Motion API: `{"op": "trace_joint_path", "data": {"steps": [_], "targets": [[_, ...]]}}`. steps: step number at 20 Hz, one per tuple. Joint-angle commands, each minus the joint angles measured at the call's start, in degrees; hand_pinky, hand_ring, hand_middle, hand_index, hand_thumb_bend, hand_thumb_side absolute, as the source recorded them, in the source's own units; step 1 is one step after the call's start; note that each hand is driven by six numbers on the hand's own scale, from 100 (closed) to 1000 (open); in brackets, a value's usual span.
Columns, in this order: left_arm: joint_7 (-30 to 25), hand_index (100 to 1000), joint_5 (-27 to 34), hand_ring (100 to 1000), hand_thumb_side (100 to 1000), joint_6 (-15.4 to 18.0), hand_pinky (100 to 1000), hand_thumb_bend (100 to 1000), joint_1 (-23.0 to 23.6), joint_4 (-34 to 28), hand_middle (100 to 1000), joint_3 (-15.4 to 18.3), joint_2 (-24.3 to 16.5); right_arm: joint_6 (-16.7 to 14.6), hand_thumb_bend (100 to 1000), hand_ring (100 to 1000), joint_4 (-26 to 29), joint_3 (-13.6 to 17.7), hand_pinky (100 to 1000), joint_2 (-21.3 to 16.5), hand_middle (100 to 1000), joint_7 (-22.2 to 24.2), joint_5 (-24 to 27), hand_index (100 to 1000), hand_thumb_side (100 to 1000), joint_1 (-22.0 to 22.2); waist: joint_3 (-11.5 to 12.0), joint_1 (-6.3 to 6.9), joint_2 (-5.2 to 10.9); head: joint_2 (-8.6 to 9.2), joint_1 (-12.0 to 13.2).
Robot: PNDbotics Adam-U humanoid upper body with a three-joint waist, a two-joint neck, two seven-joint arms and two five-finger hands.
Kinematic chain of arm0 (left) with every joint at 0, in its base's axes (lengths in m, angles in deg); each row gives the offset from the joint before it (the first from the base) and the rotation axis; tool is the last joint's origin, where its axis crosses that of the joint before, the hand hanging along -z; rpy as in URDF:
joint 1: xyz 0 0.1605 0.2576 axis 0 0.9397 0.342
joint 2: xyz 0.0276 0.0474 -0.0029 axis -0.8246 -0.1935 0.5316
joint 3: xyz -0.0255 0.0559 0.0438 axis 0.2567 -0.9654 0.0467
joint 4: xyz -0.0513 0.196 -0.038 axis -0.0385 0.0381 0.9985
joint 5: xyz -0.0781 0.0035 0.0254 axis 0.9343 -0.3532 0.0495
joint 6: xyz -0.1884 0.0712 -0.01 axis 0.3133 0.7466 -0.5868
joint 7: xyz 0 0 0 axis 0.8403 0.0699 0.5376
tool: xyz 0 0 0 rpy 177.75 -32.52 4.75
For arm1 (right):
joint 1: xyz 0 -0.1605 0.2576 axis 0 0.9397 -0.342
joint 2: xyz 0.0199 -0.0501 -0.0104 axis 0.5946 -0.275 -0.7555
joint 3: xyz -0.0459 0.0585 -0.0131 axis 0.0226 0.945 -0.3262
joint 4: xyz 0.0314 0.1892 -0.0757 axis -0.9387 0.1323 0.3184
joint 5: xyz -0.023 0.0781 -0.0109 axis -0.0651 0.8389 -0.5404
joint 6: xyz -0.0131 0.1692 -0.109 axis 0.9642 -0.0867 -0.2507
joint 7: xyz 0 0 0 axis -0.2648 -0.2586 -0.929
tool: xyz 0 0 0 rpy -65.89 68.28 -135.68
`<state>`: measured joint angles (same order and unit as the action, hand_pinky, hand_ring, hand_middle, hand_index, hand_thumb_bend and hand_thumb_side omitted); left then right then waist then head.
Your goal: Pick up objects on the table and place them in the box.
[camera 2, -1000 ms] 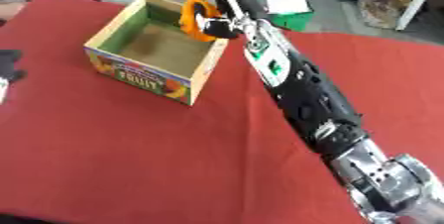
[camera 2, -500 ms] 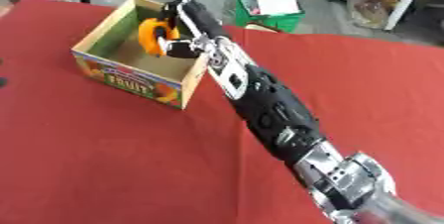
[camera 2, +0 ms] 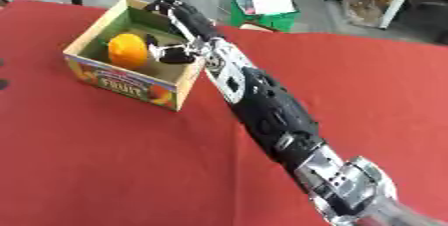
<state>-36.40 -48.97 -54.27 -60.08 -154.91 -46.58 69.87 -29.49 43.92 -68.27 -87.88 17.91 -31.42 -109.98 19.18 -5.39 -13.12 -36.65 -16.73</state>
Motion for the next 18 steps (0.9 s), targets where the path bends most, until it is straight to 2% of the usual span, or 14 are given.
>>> {"op": "trace_joint_path", "data": {"steps": [1,5,8,10,11,14,18], "targets": [[0.67,722,-0.19,914,457,0.13,873,245,-0.07,-0.65,726,0.88,-1.22,-0.05,100,812,5.68,0.13,635,-4.36,762,-0.16,7.23,818,100,-0.04,-1.47,0.63,1.37,0.62,1.03],[1.77,719,-0.59,915,459,0.42,873,246,1.18,-0.22,725,2.01,-2.00,0.64,100,801,14.69,0.15,626,-12.01,746,1.26,18.31,805,100,4.65,-5.31,0.66,1.72,0.67,2.88],[2.87,716,-0.91,917,459,0.69,873,246,2.27,0.15,729,3.10,-2.53,2.78,100,794,20.87,2.16,612,-17.38,732,0.01,26.23,797,100,10.92,-8.01,0.77,1.89,0.73,4.31],[3.51,715,-1.01,919,460,0.85,874,246,2.94,0.40,731,3.68,-2.67,4.64,100,792,23.56,3.78,606,-19.59,725,-1.65,31.37,796,117,15.39,-9.40,1.00,2.04,0.78,5.28],[3.77,714,-1.06,919,439,0.93,874,250,3.20,0.51,731,3.90,-2.74,5.40,100,790,24.69,4.57,602,-20.21,718,-2.51,33.74,795,149,17.45,-10.02,1.11,2.06,0.85,5.70],[4.42,714,-1.28,921,462,1.09,874,244,4.11,0.75,735,4.56,-3.20,6.96,100,787,27.45,6.77,600,-20.51,710,-4.65,39.34,796,198,23.25,-11.71,1.49,2.06,1.00,7.05],[5.20,714,-1.60,928,466,1.24,876,246,4.85,1.11,749,5.25,-3.30,8.00,100,781,30.76,8.80,600,-19.04,700,-5.37,42.71,797,256,29.01,-12.79,1.71,1.79,1.10,7.90]]}}
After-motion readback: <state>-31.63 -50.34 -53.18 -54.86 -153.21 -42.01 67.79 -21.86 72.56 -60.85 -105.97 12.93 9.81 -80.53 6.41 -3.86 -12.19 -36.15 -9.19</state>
